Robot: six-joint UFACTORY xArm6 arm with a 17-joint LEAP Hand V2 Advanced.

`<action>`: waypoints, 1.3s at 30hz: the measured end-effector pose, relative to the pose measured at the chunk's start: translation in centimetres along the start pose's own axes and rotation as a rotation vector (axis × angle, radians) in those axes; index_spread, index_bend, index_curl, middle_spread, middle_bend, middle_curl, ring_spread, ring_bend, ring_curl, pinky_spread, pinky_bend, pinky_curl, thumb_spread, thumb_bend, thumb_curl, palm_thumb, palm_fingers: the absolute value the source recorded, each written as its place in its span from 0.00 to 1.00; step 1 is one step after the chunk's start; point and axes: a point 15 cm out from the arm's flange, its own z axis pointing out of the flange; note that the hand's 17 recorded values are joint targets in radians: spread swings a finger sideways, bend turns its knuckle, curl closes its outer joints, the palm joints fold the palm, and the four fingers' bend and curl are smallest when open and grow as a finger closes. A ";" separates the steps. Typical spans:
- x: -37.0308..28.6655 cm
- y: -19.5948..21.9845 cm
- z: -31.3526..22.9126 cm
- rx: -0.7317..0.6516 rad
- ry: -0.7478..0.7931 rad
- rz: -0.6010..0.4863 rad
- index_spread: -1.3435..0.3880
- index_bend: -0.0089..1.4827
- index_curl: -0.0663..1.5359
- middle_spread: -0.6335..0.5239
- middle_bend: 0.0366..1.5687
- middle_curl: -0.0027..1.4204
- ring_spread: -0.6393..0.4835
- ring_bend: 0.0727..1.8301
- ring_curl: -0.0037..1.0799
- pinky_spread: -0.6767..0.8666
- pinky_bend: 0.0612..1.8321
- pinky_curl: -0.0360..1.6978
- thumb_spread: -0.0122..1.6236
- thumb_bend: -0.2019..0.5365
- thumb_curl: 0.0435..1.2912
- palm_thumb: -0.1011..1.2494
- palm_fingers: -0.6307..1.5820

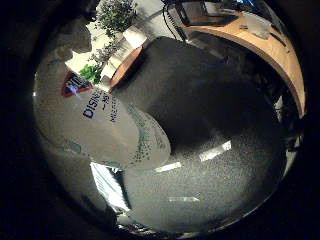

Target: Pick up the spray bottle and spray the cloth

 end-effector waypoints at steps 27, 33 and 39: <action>-17.2 6.6 -10.0 -0.398 0.175 -0.222 0.63 0.80 0.48 0.38 0.86 0.53 0.38 0.78 0.59 0.24 0.73 0.35 0.50 0.26 0.79 0.79 0.83; -23.7 9.6 -7.8 -0.494 0.173 -0.292 0.63 0.80 0.48 0.38 0.86 0.53 0.38 0.78 0.59 0.25 0.72 0.36 0.49 0.26 0.81 0.80 0.83; -29.3 11.0 -5.9 -0.568 0.195 -0.340 0.63 0.80 0.48 0.38 0.86 0.53 0.38 0.78 0.59 0.25 0.72 0.37 0.47 0.25 0.82 0.79 0.83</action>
